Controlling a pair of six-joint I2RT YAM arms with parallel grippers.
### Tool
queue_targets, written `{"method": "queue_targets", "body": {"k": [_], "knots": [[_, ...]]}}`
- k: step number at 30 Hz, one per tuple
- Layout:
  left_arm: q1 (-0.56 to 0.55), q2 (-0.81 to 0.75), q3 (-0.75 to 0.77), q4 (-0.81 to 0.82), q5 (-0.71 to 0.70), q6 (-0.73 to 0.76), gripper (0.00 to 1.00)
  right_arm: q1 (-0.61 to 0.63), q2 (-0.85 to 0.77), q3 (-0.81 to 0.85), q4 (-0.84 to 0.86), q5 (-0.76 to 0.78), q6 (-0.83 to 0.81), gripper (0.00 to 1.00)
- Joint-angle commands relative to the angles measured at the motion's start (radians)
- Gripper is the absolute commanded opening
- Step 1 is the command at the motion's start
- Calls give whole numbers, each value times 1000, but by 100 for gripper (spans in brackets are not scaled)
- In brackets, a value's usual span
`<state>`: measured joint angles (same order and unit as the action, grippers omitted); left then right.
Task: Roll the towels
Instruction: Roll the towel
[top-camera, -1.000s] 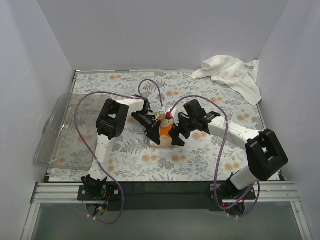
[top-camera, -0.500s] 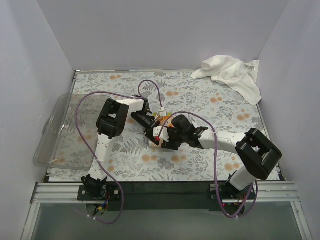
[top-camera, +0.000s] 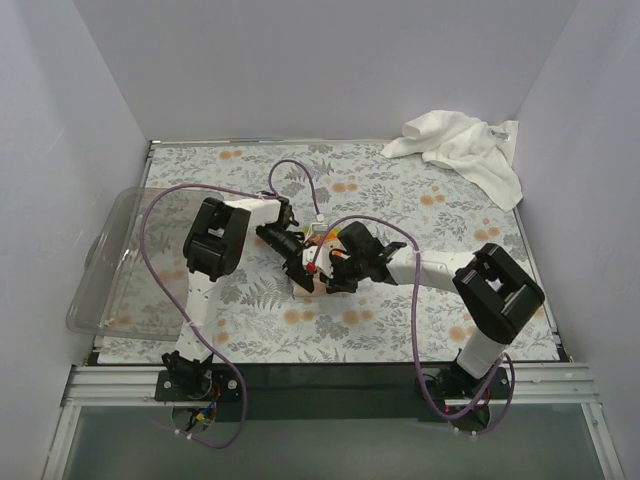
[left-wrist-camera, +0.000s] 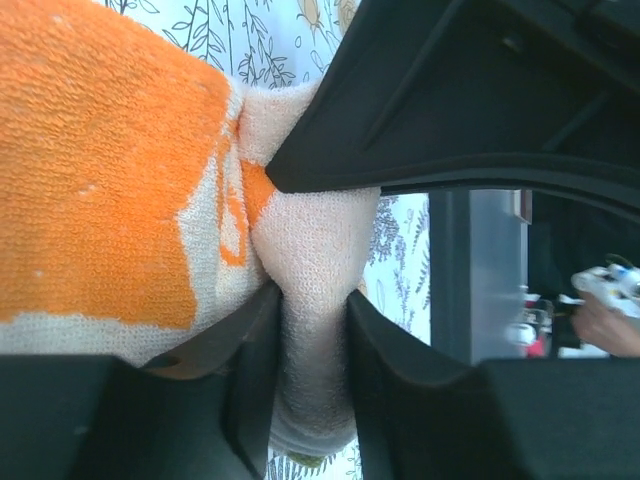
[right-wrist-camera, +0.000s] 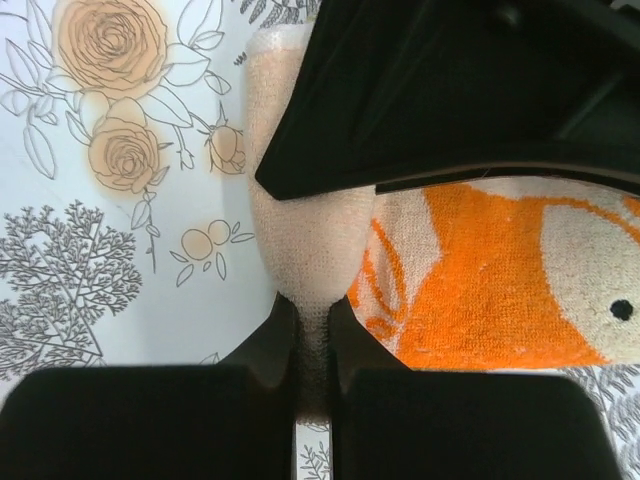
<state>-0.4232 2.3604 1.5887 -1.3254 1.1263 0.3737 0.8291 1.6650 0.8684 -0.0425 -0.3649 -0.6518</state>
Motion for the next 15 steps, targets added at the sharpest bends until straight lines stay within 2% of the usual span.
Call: {"method": "queue_targets", "body": {"k": [1, 2, 6, 11, 15], "knots": [[24, -107, -65, 198, -183, 34, 31, -33, 48, 53, -197, -161, 57, 1], [34, -127, -76, 213, -181, 27, 37, -41, 55, 64, -227, -181, 57, 1], [87, -229, -113, 276, -172, -15, 45, -70, 96, 118, -376, -268, 55, 1], [136, -357, -154, 363, -175, -44, 48, -99, 162, 207, -493, -365, 78, 1], [166, -577, -318, 529, -239, -76, 48, -130, 234, 282, -585, -459, 110, 1]]}}
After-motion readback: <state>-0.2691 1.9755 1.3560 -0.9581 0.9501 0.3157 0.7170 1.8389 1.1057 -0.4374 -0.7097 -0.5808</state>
